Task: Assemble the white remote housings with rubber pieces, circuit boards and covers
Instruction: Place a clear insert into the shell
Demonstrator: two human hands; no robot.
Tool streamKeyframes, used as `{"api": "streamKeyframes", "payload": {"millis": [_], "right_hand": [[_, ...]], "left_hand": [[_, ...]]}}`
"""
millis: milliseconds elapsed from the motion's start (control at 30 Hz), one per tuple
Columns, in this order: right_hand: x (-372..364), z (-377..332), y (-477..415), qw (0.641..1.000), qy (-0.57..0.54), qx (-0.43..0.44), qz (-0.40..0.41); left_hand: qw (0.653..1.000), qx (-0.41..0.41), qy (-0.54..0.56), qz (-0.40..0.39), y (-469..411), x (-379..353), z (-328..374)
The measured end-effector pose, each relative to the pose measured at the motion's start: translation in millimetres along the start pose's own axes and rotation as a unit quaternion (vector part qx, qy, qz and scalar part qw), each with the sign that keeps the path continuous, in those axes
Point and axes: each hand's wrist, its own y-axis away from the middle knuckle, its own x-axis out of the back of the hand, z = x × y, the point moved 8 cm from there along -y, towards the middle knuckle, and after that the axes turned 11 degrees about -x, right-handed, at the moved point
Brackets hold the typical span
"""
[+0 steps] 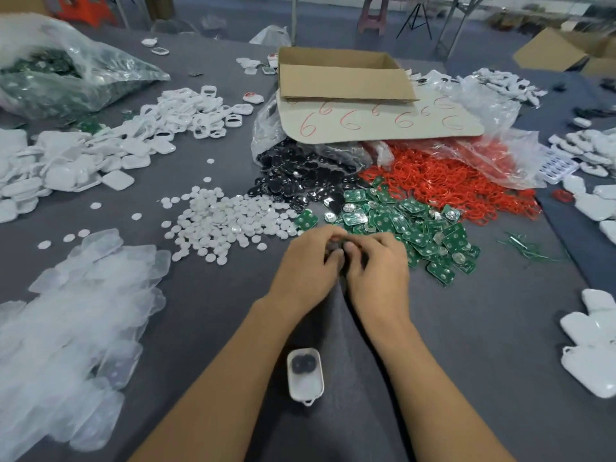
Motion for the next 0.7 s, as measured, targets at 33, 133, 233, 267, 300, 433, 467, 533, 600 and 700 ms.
{"api": "streamKeyframes", "payload": {"millis": [33, 133, 233, 267, 300, 433, 467, 533, 600, 700], "right_hand": [[2.1, -0.8, 0.0, 1.000, -0.019, 0.007, 0.006], [7.4, -8.9, 4.9, 0.994, -0.101, 0.023, -0.016], [11.6, -14.6, 19.4, 0.958, -0.262, -0.032, -0.108], [13.1, -18.0, 26.2, 0.938, -0.309, -0.048, -0.148], [15.3, -22.5, 34.1, 0.919, -0.342, -0.055, -0.188], [31.6, -39.4, 71.1, 0.871, -0.395, -0.078, -0.280], [35.6, -42.2, 79.8, 0.868, -0.395, -0.087, -0.289], [40.1, -46.1, 96.5, 0.867, -0.377, -0.097, -0.311], [43.6, -50.0, 109.1, 0.869, -0.356, -0.101, -0.328], [50.6, -53.9, 121.5, 0.895, -0.294, -0.071, -0.328]], "left_hand": [[1.000, -0.013, 0.016, 0.011, 0.5, 2.2, -1.8], [0.993, -0.017, 0.105, 0.041, 10.7, 13.9, -5.3], [0.979, 0.015, 0.191, 0.063, 35.9, 30.5, -2.0], [0.972, 0.029, 0.219, 0.077, 47.1, 37.0, 0.5], [0.963, 0.045, 0.248, 0.091, 60.2, 43.5, 3.1], [0.933, 0.077, 0.338, 0.094, 111.6, 54.2, 21.1], [0.923, 0.086, 0.361, 0.102, 123.1, 54.7, 24.1], [0.899, 0.107, 0.404, 0.132, 143.8, 53.6, 28.4], [0.891, 0.118, 0.408, 0.161, 160.8, 52.2, 31.4], [0.891, 0.125, 0.389, 0.198, 181.7, 50.6, 34.8]]}}
